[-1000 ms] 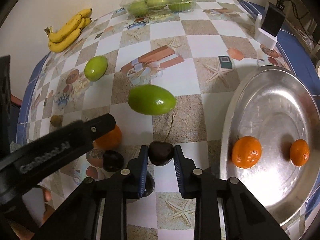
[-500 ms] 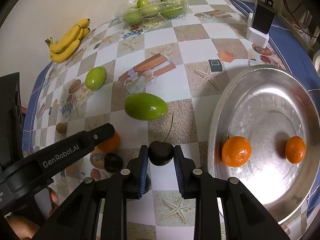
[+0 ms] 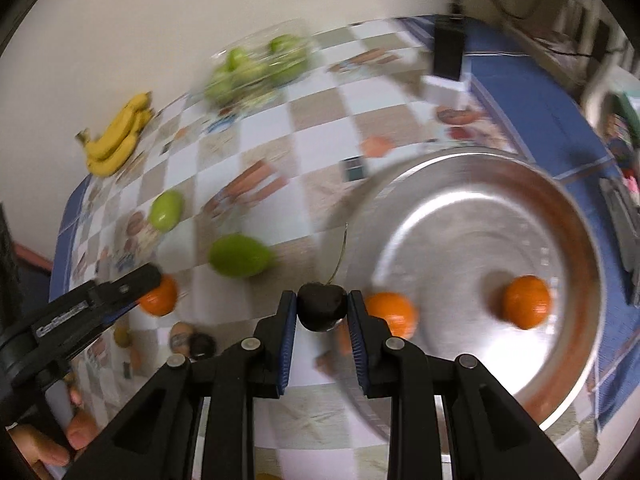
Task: Organize fruits
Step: 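Carry the cherry and orange over the steel plate and open both grippers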
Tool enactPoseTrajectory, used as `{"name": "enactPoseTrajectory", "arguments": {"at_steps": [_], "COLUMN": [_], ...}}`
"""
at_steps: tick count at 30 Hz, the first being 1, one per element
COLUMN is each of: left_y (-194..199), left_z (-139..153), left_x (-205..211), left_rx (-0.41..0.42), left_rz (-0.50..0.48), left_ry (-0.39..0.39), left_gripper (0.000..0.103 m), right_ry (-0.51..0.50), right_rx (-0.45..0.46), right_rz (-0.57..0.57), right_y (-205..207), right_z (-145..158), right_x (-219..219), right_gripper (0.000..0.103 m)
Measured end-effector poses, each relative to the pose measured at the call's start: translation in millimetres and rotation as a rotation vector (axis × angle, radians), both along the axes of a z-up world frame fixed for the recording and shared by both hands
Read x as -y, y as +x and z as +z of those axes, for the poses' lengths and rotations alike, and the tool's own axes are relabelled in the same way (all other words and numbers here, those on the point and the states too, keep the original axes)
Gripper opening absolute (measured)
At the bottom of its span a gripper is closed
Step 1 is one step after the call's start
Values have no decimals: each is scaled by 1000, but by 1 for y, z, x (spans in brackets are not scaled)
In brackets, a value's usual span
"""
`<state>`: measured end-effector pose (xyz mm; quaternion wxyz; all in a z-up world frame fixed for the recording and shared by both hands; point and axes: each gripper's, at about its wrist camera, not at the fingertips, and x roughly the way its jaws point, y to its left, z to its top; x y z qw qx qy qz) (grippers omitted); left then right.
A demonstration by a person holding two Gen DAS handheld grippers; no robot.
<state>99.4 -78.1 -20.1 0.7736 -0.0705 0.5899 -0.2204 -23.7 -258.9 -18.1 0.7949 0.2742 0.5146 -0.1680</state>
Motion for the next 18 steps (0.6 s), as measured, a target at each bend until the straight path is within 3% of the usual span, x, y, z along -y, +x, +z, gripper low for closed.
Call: {"name": "enactPoseTrajectory", "arguments": {"at_steps": [9, 18], "left_y": [-37, -86], "left_z": [13, 9], "left_x": [56, 118], "left_rx": [26, 8], "left_rz": [-166, -367], "left_ry": [-1, -7], "left_gripper": [31, 31], "right_ry": [-27, 4], "right_rx": [-41, -32], "right_rz": [-158, -230], "right_y": [-35, -57], "right_z": [-3, -6], "right_x": [52, 78], "right_gripper": [27, 27]}}
